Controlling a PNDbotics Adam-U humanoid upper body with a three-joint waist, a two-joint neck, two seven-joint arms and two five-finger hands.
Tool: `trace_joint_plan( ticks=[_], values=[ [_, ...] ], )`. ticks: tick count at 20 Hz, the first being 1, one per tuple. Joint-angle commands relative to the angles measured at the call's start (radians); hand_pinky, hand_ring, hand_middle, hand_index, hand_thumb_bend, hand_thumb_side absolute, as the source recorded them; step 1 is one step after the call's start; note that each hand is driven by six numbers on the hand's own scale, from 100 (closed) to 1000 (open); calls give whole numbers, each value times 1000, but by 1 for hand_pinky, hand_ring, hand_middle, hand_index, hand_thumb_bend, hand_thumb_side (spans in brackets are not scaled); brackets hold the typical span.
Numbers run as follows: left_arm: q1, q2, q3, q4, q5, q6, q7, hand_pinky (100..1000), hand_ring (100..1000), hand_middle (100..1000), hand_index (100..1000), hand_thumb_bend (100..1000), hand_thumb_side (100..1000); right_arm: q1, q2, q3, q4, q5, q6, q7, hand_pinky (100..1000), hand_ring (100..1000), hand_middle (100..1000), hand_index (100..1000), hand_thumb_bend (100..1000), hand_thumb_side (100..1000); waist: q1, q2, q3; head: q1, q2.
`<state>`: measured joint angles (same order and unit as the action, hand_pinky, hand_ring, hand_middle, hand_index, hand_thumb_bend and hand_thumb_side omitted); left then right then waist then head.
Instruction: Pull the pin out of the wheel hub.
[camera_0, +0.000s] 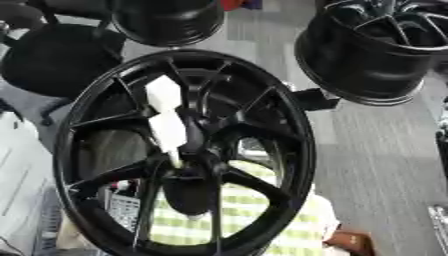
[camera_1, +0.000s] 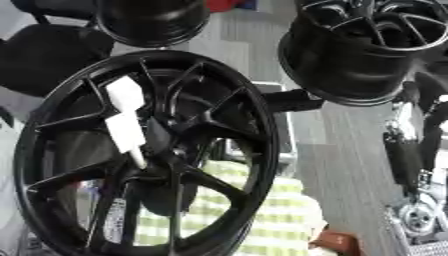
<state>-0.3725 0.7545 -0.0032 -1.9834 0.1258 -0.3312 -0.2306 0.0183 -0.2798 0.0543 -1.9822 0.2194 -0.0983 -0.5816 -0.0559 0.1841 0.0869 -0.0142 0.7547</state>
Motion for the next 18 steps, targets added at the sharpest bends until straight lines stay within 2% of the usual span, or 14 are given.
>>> trace_joint_plan(
  ticks=[1, 2, 4, 7, 9, 11, 12, 15, 18],
  values=[
    [-70, 194, -22, -17, -68, 5, -67, 783, 752, 741, 831, 100, 330, -4, -28, 3, -18, 15, 1, 6, 916, 847, 686, 808, 100, 654, 5, -6, -3, -4, -11],
    [-93, 241, -36, -17, -87, 13, -97, 787, 757, 744, 833, 100, 304, -4, -29, 4, -18, 17, 0, 7, 916, 847, 686, 808, 100, 654, 5, -4, -5, -4, -12],
    [-136, 319, -63, -17, -124, 33, -166, 791, 761, 745, 832, 100, 309, -4, -31, 6, -18, 20, -1, 7, 916, 847, 686, 808, 100, 654, 6, 1, -7, -4, -15],
    [-207, 386, -108, -9, -168, 63, -314, 796, 762, 739, 828, 100, 394, -6, -32, 12, -18, 23, 1, 9, 917, 847, 685, 808, 100, 657, 8, 10, -10, -4, -22],
    [-257, 395, -134, 5, -185, 72, -413, 798, 763, 736, 827, 100, 416, -6, -34, 15, -18, 26, 2, 10, 916, 847, 685, 808, 100, 657, 9, 13, -9, -8, -26],
    [-285, 392, -144, 19, -188, 74, -465, 798, 763, 736, 827, 100, 416, -6, -34, 16, -18, 27, 2, 10, 916, 847, 685, 808, 100, 657, 9, 14, -8, -10, -27],
    [-293, 393, -147, 24, -189, 75, -478, 807, 770, 741, 829, 100, 533, -6, -35, 16, -18, 28, 2, 10, 916, 847, 685, 808, 100, 658, 10, 16, -9, -11, -29],
    [-349, 429, -200, 42, -220, 89, -520, 810, 774, 744, 830, 100, 598, -15, -43, 23, -18, 35, -2, 14, 916, 847, 685, 809, 100, 658, 13, 34, -23, -8, -52],
    [-420, 411, -272, 84, -264, 92, -566, 811, 776, 745, 831, 100, 624, -22, -46, 27, -18, 41, -4, 17, 916, 847, 685, 809, 100, 659, 16, 48, -30, -11, -68]
  ],
)
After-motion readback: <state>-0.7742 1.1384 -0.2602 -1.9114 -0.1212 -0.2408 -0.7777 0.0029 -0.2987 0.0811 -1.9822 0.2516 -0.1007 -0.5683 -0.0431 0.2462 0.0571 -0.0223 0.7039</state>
